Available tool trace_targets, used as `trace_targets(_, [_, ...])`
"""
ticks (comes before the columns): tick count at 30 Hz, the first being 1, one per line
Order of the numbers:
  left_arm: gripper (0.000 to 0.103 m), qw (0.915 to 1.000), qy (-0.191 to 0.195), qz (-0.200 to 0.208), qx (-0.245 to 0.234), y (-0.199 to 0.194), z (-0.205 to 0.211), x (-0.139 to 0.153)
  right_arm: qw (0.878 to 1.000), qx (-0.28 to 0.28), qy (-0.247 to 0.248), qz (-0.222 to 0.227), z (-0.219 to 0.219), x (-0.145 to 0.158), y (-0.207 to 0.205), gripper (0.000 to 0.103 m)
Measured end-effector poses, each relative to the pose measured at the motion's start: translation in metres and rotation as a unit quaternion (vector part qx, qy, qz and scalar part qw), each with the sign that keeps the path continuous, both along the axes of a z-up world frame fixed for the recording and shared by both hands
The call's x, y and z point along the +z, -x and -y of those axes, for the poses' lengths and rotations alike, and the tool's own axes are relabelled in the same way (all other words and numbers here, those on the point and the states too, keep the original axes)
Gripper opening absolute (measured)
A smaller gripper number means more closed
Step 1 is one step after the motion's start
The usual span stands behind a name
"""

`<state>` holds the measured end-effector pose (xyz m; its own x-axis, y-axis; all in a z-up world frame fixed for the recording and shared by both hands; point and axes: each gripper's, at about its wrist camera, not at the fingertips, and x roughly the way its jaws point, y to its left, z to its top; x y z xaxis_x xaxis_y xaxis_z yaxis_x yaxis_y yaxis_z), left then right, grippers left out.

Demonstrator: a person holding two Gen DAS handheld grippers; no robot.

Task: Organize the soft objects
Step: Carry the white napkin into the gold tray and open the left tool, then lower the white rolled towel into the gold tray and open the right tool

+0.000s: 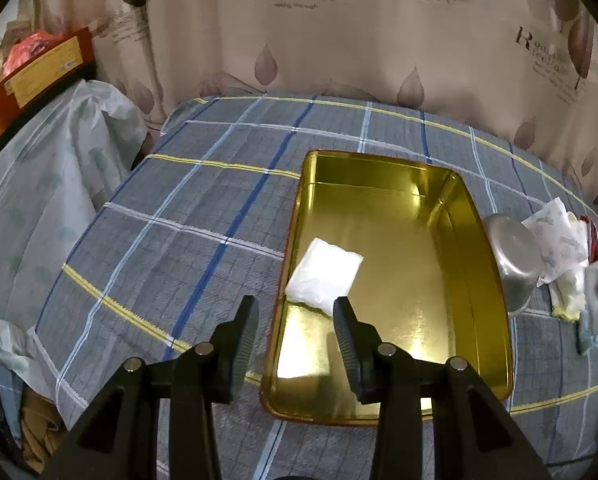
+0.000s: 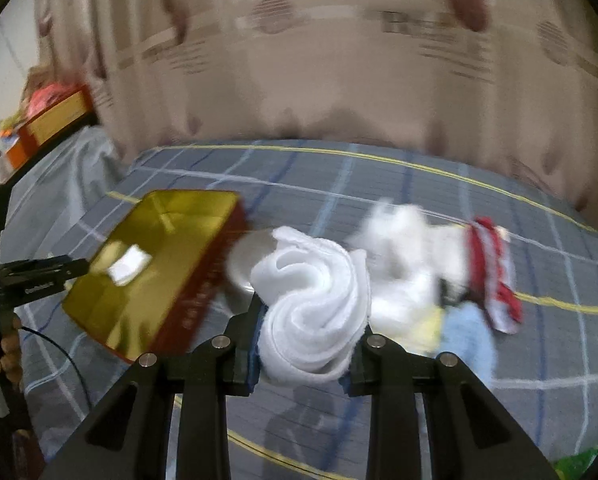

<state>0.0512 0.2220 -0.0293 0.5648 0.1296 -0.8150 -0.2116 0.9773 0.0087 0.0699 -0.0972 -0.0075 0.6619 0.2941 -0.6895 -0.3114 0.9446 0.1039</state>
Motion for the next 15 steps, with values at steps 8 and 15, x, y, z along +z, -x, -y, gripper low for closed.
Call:
trace_targets(8, [0.04, 0.9987, 0.014, 0.001, 0.048, 0.013, -0.025, -0.002, 0.997, 0.074, 0.011, -0.001, -0.073, 0.001, -0.018, 0.027])
trace_targets(15, [0.04, 0.9966, 0.033, 0.002, 0.076, 0.02, -0.04, -0.002, 0.992, 0.121, 0.021, -0.027, -0.137, -0.011, -0.041, 0.027])
